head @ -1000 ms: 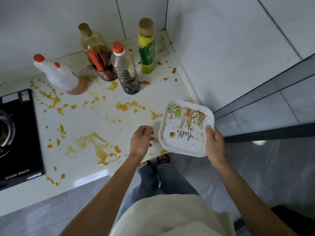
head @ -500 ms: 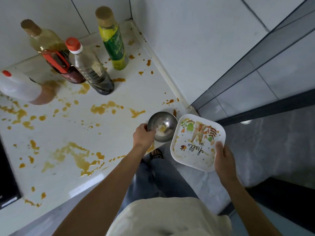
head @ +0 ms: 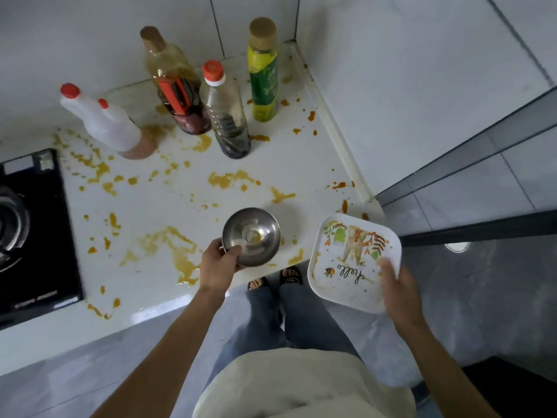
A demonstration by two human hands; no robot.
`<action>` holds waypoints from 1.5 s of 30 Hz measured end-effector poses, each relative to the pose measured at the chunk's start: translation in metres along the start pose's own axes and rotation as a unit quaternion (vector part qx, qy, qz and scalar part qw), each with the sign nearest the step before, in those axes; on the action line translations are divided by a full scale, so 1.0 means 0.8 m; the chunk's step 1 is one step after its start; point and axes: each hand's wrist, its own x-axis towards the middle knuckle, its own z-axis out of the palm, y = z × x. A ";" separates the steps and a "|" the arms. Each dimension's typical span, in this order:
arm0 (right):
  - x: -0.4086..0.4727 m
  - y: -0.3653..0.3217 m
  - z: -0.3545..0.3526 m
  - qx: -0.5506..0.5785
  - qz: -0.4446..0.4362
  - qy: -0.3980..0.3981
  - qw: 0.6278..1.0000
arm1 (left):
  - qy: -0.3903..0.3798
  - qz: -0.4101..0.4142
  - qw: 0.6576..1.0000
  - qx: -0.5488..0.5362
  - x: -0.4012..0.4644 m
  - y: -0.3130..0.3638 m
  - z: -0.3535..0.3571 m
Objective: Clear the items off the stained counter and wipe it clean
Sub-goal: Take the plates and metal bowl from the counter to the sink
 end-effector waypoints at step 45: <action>-0.393 -0.044 0.528 -0.487 -0.385 -0.525 0.583 | 0.502 -0.245 0.547 -0.624 -0.411 -0.563 -0.246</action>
